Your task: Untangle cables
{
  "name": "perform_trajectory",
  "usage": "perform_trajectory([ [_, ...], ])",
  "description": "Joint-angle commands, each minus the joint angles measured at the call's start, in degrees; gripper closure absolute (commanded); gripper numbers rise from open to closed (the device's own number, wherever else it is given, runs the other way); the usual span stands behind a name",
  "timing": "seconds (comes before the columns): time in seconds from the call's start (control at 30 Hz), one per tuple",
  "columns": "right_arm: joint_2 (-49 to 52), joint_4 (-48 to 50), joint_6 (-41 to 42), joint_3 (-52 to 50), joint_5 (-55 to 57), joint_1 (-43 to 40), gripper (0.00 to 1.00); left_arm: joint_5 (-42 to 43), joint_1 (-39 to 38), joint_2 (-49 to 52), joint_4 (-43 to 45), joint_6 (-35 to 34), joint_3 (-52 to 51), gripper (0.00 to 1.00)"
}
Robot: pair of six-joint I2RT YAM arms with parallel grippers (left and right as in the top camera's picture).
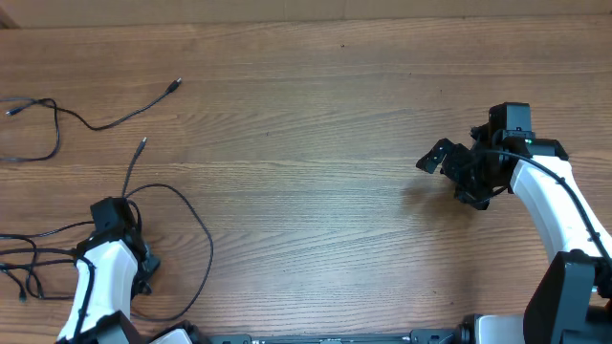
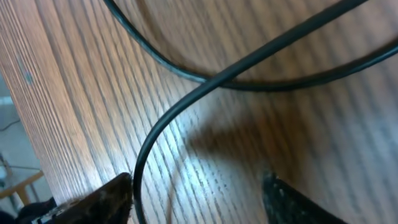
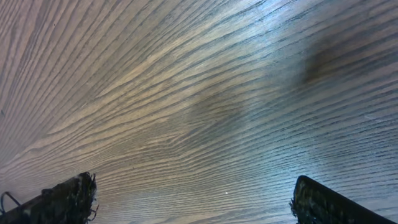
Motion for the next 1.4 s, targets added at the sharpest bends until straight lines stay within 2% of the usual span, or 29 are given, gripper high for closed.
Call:
perform_trajectory([
  [0.0, -0.2, 0.2, -0.2, -0.2, 0.7, 0.3, 0.00, -0.2, 0.2, 2.5, -0.1, -6.3, -1.0, 0.34],
  [0.13, -0.2, 0.4, -0.2, -0.2, 1.5, 0.3, 0.00, 0.5, 0.2, 5.5, -0.3, -10.3, -1.3, 0.32],
  [0.3, -0.2, 0.3, -0.2, -0.2, 1.7, 0.3, 0.00, 0.3, 0.2, 8.4, 1.0, -10.3, -1.2, 0.19],
  [0.37, -0.2, 0.4, -0.2, -0.2, 1.7, 0.3, 0.00, -0.1, 0.2, 8.4, 1.1, -10.2, -1.2, 0.26],
  [0.47, -0.2, 0.3, -0.2, -0.2, 1.9, 0.3, 0.00, -1.4, 0.2, 8.5, 1.2, -11.1, -1.3, 0.55],
  [0.5, -0.2, 0.2, -0.2, -0.2, 2.4, 0.3, 0.00, -1.4, 0.2, 8.5, 1.4, -11.9, -1.6, 0.60],
  [0.7, -0.2, -0.6, -0.2, -0.2, 4.3, 0.3, 0.00, 0.3, 0.2, 9.0, 5.5, -14.3, -4.0, 0.62],
  [0.73, -0.2, -0.4, -0.2, -0.2, 4.3, 0.3, 0.00, 1.5, 0.2, 9.0, 6.1, -14.3, -4.0, 0.70],
  [0.77, -0.2, -0.1, -0.2, -0.2, 4.3, 0.3, 0.00, 2.9, 0.2, 9.0, 7.0, -14.2, -4.0, 0.94],
  [0.93, -0.2, 1.4, -0.2, -0.2, 4.2, 0.3, 0.00, 11.9, -0.2, 9.0, 9.8, -9.4, -3.2, 0.96],
  [1.03, -0.2, 1.7, 0.0, -0.2, 4.2, 0.3, 0.00, 14.6, -0.3, 8.7, 9.0, -9.0, -0.5, 0.96],
  [1.1, -0.2, 1.7, 0.0, -0.2, 4.2, 0.3, 0.00, 19.0, -0.3, 8.2, 8.5, -9.6, 2.6, 0.96],
  [1.23, -0.2, 1.7, 0.0, -0.2, 4.2, 0.3, 0.00, 34.5, -0.3, 7.7, 7.6, -11.1, 12.5, 0.96],
  [1.37, -0.2, 1.4, 0.2, -0.2, 4.0, 0.3, 0.00, 36.7, -0.3, 7.7, 7.6, -11.3, 21.4, 0.96],
])
